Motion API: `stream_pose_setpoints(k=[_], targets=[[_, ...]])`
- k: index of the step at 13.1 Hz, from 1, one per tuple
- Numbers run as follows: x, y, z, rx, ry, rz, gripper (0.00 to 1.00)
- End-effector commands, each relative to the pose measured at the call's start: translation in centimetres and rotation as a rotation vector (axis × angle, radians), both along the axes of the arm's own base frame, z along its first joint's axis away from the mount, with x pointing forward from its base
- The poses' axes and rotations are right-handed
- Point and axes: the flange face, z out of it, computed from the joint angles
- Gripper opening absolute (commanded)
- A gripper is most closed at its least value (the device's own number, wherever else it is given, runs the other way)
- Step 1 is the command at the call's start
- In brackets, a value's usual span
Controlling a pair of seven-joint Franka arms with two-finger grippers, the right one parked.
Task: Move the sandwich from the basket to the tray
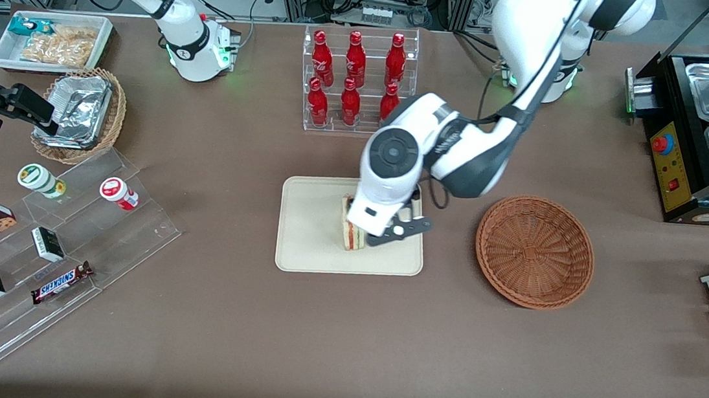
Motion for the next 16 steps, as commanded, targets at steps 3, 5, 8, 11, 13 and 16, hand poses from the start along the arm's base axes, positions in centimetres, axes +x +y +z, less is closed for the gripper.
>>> stream_pose_setpoints(k=[3,5,8,11,13,16], targets=[[-0.4,9.9,2.2,0.036,0.028,-0.065,1.00],[0.2,14.0,2.9,0.022,0.038,-0.104,1.00],[0.6,19.4,3.7,0.002,0.049,-0.157,1.00],[0.3,25.2,5.1,-0.024,0.051,-0.208,1.00],[-0.6,28.6,5.9,-0.027,0.048,-0.226,1.00],[-1.5,32.8,7.9,-0.044,0.063,-0.257,1.00]])
